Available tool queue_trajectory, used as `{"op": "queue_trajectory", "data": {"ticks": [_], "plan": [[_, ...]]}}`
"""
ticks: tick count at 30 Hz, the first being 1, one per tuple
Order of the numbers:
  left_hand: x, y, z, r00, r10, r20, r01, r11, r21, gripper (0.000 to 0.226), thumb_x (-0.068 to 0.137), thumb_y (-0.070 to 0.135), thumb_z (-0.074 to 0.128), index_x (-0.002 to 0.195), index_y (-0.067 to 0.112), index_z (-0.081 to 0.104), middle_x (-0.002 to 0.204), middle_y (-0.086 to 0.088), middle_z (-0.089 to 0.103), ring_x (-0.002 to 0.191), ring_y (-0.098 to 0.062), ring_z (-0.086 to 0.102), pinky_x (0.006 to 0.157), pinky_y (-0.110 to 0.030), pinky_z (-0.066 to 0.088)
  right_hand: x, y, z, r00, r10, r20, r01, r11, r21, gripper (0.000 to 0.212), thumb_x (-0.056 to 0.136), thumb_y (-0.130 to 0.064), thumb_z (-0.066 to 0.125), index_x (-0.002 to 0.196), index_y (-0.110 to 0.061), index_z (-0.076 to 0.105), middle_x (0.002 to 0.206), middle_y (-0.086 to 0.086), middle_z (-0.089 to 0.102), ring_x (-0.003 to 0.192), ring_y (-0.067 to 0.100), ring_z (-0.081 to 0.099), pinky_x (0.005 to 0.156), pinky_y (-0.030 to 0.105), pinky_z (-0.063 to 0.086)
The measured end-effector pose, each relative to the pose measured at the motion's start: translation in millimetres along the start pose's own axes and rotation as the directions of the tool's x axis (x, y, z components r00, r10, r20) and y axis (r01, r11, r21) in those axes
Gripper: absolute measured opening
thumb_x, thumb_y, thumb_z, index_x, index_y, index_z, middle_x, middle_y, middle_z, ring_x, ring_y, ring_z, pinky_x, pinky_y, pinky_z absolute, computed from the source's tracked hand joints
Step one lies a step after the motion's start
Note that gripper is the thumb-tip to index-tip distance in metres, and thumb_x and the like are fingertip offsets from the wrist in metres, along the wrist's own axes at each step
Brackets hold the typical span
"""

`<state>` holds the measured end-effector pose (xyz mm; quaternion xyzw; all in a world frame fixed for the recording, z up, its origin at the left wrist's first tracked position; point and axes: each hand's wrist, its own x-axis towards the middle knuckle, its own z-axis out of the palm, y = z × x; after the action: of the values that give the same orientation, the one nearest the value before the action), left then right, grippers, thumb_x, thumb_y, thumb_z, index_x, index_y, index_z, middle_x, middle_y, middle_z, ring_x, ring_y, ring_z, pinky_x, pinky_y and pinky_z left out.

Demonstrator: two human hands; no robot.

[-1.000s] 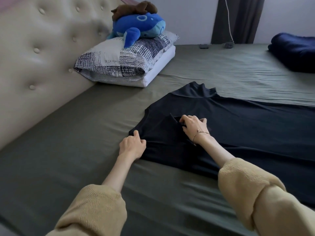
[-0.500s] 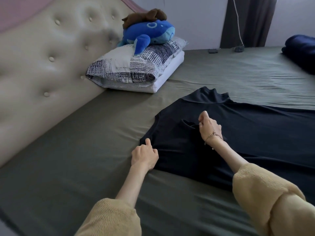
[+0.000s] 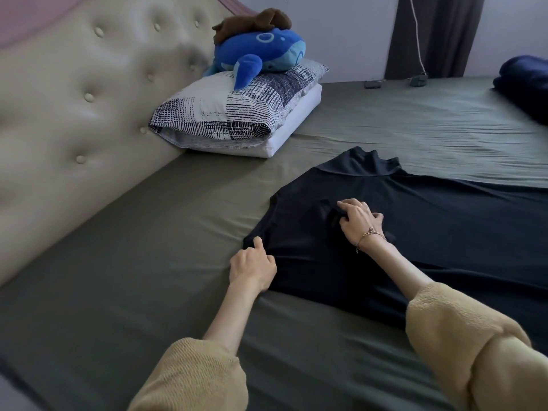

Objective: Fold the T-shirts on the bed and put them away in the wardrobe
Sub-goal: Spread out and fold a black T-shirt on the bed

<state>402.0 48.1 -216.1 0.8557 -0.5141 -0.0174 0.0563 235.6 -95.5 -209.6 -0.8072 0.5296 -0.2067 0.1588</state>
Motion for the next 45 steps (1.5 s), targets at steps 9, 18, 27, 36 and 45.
{"op": "queue_trajectory", "data": {"ticks": [9,18,27,36,45], "plan": [[-2.1,2.6,1.5,1.0,-0.008,0.0,0.008,0.998,0.055,0.037,0.098,0.02,0.028,0.132,0.005,0.03,0.105,-0.012,0.065,0.1,-0.03,0.06,0.073,-0.034,0.038,-11.2,2.3,-9.9,0.994,-0.11,0.029,0.113,0.983,-0.147,0.038,0.099,-0.021,0.037,0.134,-0.022,0.049,0.149,-0.008,0.034,0.138,0.009,0.026,0.114,0.05,0.002],[-22.8,38.6,-9.0,0.983,-0.062,-0.174,0.099,0.972,0.214,0.031,0.098,0.021,0.035,0.129,0.013,0.034,0.133,-0.008,0.04,0.125,-0.024,0.037,0.106,-0.047,0.029,-56.1,16.0,-42.4,0.922,-0.229,0.311,0.304,0.928,-0.217,0.048,0.101,-0.039,0.029,0.147,-0.024,0.029,0.158,-0.009,0.007,0.145,0.005,0.0,0.11,0.059,-0.01],[-69.8,112.3,9.4,0.884,0.459,0.089,-0.455,0.888,-0.059,0.06,0.099,0.051,0.008,0.149,0.026,-0.013,0.157,0.005,-0.021,0.14,-0.006,-0.026,0.112,-0.051,-0.015,-134.8,75.8,-80.9,0.888,-0.16,0.431,0.271,0.939,-0.21,0.065,0.096,-0.055,0.026,0.149,-0.032,-0.004,0.154,-0.012,-0.021,0.138,0.0,-0.024,0.11,0.056,-0.017],[-103.5,121.6,2.9,0.791,0.532,0.3,-0.499,0.846,-0.186,0.071,0.096,0.053,0.036,0.148,0.036,-0.008,0.151,0.003,-0.033,0.138,-0.014,-0.033,0.113,-0.052,-0.016,-211.1,162.1,-143.8,0.885,0.102,0.454,0.018,0.967,-0.253,0.074,0.093,-0.048,0.044,0.147,-0.037,-0.006,0.155,-0.01,-0.018,0.142,0.006,-0.02,0.112,0.056,-0.014],[-104.3,116.5,-8.9,0.856,0.411,0.313,-0.398,0.911,-0.106,0.089,0.083,-0.009,0.037,0.151,0.031,-0.004,0.157,0.001,-0.02,0.144,-0.027,-0.018,0.114,-0.058,0.0,-237.6,181.1,-159.5,0.877,0.349,0.33,-0.206,0.893,-0.4,0.094,0.081,0.015,0.035,0.149,-0.03,-0.011,0.156,-0.004,-0.019,0.144,0.024,-0.019,0.11,0.063,0.001]]}}
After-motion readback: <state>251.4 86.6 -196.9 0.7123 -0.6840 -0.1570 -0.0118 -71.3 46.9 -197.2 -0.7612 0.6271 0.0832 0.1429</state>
